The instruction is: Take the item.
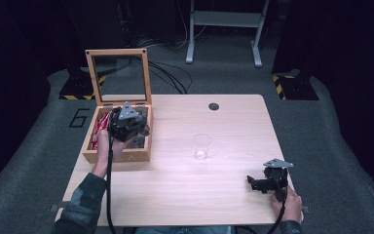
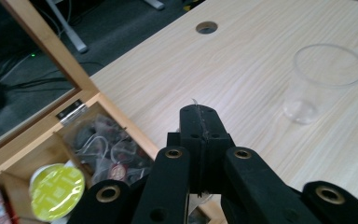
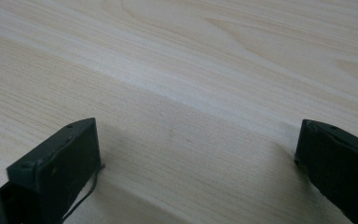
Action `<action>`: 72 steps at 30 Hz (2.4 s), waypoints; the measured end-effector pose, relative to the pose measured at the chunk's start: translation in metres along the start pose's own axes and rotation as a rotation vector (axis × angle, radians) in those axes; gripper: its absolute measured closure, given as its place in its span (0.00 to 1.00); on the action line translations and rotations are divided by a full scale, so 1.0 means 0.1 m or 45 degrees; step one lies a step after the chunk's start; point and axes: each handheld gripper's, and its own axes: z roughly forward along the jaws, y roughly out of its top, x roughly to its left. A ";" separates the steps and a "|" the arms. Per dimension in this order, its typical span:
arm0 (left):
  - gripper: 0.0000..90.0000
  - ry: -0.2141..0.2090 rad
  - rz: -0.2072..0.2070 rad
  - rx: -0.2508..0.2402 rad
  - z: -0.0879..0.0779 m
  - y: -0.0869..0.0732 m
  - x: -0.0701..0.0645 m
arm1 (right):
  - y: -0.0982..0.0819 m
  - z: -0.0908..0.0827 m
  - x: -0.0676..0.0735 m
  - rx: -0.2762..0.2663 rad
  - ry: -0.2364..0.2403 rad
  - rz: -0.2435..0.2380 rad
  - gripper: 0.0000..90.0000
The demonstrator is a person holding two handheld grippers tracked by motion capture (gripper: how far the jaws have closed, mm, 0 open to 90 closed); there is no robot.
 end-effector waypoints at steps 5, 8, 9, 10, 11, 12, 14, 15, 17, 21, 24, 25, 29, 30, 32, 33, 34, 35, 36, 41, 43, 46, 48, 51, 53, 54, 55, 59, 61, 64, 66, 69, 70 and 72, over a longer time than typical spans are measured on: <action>1.00 -0.007 -0.001 -0.020 0.02 0.05 -0.03 | 0.00 0.00 0.00 -0.001 0.001 -0.002 0.00; 1.00 -0.016 0.019 -0.015 0.04 0.09 -0.06 | 0.00 0.00 0.00 -0.001 0.001 -0.002 0.00; 1.00 -0.016 0.019 -0.015 0.04 0.09 -0.06 | 0.00 0.00 0.00 -0.001 0.001 -0.002 0.00; 1.00 -0.020 0.003 -0.023 0.05 0.09 -0.08 | 0.00 0.00 0.00 0.000 0.001 -0.002 0.00; 1.00 -0.025 0.012 -0.016 0.04 0.10 -0.08 | 0.00 0.00 0.00 -0.001 0.001 -0.002 0.00; 1.00 -0.022 0.007 -0.030 0.05 0.12 -0.09 | 0.00 0.00 0.00 -0.001 0.001 -0.002 0.00; 1.00 -0.020 0.022 -0.035 0.06 0.15 -0.08 | 0.00 0.00 0.00 -0.001 0.001 -0.002 0.00; 1.00 -0.020 0.022 -0.035 0.06 0.15 -0.08 | 0.00 0.00 0.00 -0.001 0.001 -0.002 0.00; 1.00 -0.027 0.032 -0.035 0.07 0.18 -0.08 | 0.00 0.00 0.00 -0.001 0.001 -0.002 0.00; 1.00 -0.036 0.028 -0.038 0.11 0.24 -0.12 | 0.00 0.00 0.00 -0.001 0.001 -0.002 0.00; 1.00 -0.052 0.054 -0.028 0.15 0.29 -0.15 | 0.00 0.00 0.00 -0.002 0.000 0.002 0.00; 1.00 -0.052 0.054 -0.028 0.15 0.29 -0.15 | 0.00 0.00 0.00 -0.002 0.000 0.002 0.00; 1.00 -0.067 0.070 -0.037 0.20 0.35 -0.20 | 0.00 0.00 0.00 -0.002 -0.002 0.001 0.00; 1.00 -0.070 0.073 -0.037 0.21 0.37 -0.21 | 0.00 0.00 0.00 -0.002 -0.002 0.001 0.00; 1.00 -0.077 0.073 -0.046 0.23 0.39 -0.23 | 0.00 0.00 0.00 -0.001 0.001 -0.002 0.00; 1.00 -0.077 0.073 -0.046 0.23 0.39 -0.23 | 0.00 0.00 0.00 -0.001 0.001 -0.002 0.00; 1.00 -0.083 0.070 -0.050 0.24 0.41 -0.24 | 0.00 0.00 0.00 -0.001 0.001 -0.001 0.00; 1.00 -0.089 0.067 -0.046 0.25 0.42 -0.26 | 0.00 0.00 0.00 -0.001 0.001 -0.001 0.00; 1.00 -0.098 0.086 -0.039 0.28 0.46 -0.28 | 0.00 0.00 0.00 -0.002 0.000 0.002 0.00; 1.00 -0.111 0.095 -0.051 0.35 0.50 -0.34 | 0.00 0.00 0.00 -0.002 0.000 0.001 0.00; 1.00 -0.135 0.094 -0.048 0.39 0.52 -0.39 | 0.00 0.00 0.00 -0.002 -0.001 0.003 0.00; 1.00 -0.138 0.092 -0.055 0.42 0.53 -0.41 | 0.00 0.00 0.00 -0.003 -0.002 0.004 0.00; 1.00 -0.140 0.108 -0.055 0.44 0.55 -0.42 | 0.00 0.00 0.00 -0.002 -0.001 0.003 0.00; 1.00 -0.157 0.095 -0.058 0.47 0.56 -0.45 | 0.00 0.00 0.00 -0.001 0.000 0.000 0.00; 1.00 -0.161 0.095 -0.060 0.50 0.57 -0.47 | 0.00 0.00 0.00 -0.003 -0.001 0.006 0.00; 1.00 -0.159 0.109 -0.054 0.52 0.57 -0.47 | 0.00 0.00 0.00 -0.001 0.001 -0.001 0.00; 1.00 -0.162 0.105 -0.054 0.53 0.57 -0.48 | 0.00 0.00 0.00 -0.001 0.001 -0.001 0.00; 1.00 -0.184 0.102 -0.056 0.57 0.59 -0.49 | 0.00 0.00 0.00 -0.002 0.000 0.001 0.00; 1.00 -0.197 0.096 -0.052 0.58 0.60 -0.51 | 0.00 0.00 0.00 -0.003 -0.001 0.005 0.00; 1.00 -0.202 0.106 -0.057 0.63 0.61 -0.57 | 0.00 0.00 0.00 -0.002 0.000 0.003 0.00; 1.00 -0.218 0.109 -0.053 0.67 0.62 -0.61 | 0.00 0.00 0.00 -0.001 0.000 0.001 0.00; 1.00 -0.236 0.112 -0.040 0.71 0.63 -0.63 | 0.00 0.00 0.00 -0.002 0.000 0.001 0.00; 1.00 -0.239 0.107 -0.044 0.73 0.63 -0.65 | 0.00 0.00 0.00 -0.001 0.000 0.001 0.00; 1.00 -0.250 0.106 -0.048 0.76 0.64 -0.68 | 0.00 0.00 0.00 -0.001 0.001 -0.001 0.00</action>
